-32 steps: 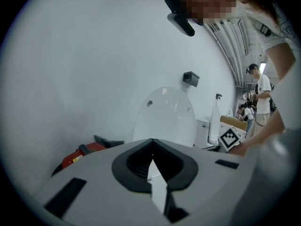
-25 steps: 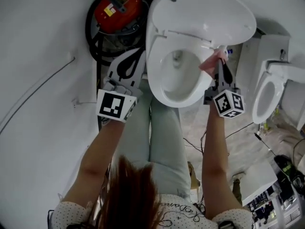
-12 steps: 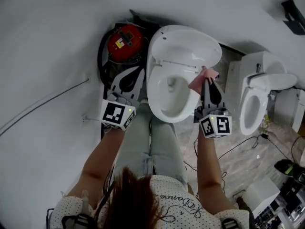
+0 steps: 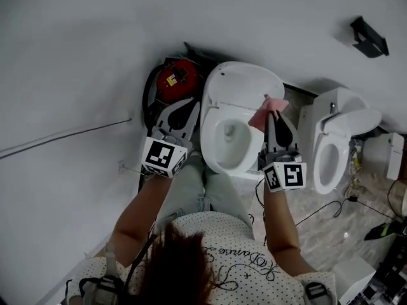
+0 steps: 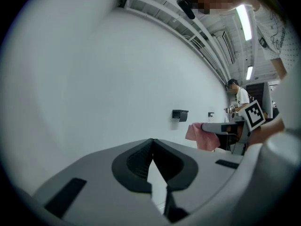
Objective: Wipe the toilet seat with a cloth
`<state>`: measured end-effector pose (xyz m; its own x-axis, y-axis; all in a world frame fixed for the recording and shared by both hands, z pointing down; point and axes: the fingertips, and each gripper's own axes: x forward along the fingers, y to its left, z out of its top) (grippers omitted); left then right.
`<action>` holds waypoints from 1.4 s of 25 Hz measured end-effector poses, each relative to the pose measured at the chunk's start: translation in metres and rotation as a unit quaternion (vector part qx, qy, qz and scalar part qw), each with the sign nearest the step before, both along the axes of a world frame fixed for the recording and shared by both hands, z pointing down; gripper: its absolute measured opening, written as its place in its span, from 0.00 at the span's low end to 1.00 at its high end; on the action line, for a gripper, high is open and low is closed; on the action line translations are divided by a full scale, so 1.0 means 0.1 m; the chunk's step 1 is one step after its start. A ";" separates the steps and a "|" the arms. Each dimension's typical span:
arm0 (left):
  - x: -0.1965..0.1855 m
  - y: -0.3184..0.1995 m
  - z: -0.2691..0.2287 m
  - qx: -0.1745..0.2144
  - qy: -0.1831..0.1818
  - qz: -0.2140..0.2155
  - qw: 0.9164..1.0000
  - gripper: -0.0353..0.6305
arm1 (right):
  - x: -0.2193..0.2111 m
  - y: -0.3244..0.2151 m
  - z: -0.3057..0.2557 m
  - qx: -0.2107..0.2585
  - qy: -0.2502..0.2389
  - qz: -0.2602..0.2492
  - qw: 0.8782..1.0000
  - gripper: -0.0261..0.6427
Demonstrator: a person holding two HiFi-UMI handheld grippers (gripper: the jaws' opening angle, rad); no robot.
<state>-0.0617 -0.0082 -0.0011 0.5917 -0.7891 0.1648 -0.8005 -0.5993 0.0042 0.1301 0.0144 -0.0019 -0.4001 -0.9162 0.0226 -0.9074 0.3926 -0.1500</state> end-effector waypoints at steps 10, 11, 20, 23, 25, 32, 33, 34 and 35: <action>0.14 0.12 -0.58 0.034 0.006 -0.003 0.999 0.06 | -0.07 0.04 -0.64 0.036 0.015 -0.013 0.999 0.10; 0.15 0.12 -0.63 0.039 0.007 -0.001 0.999 0.06 | -0.09 0.05 -0.68 0.039 0.018 -0.019 0.999 0.10; 0.32 0.13 -0.90 0.063 0.013 -0.001 0.998 0.06 | -0.10 0.07 -0.99 0.060 0.018 -0.029 0.998 0.10; 0.36 0.15 -0.96 0.067 0.010 -0.003 0.998 0.06 | -0.08 0.10 -1.06 0.065 0.017 -0.033 0.997 0.10; 0.38 0.15 -0.99 0.069 0.011 -0.005 0.998 0.06 | -0.08 0.11 -1.09 0.068 0.019 -0.036 0.997 0.10; 0.42 0.16 -1.01 0.072 0.006 -0.001 0.997 0.06 | -0.12 0.09 -1.13 0.072 0.031 -0.046 0.996 0.10; 0.42 0.16 -1.01 0.070 0.006 -0.001 0.998 0.06 | -0.12 0.09 -1.14 0.072 0.031 -0.048 0.996 0.10; 0.43 0.17 -1.00 0.069 0.005 0.000 0.998 0.06 | -0.13 0.08 -1.14 0.072 0.032 -0.049 0.996 0.10; 0.43 0.16 -1.00 0.068 0.004 0.000 0.998 0.06 | -0.13 0.08 -1.14 0.072 0.032 -0.051 0.996 0.10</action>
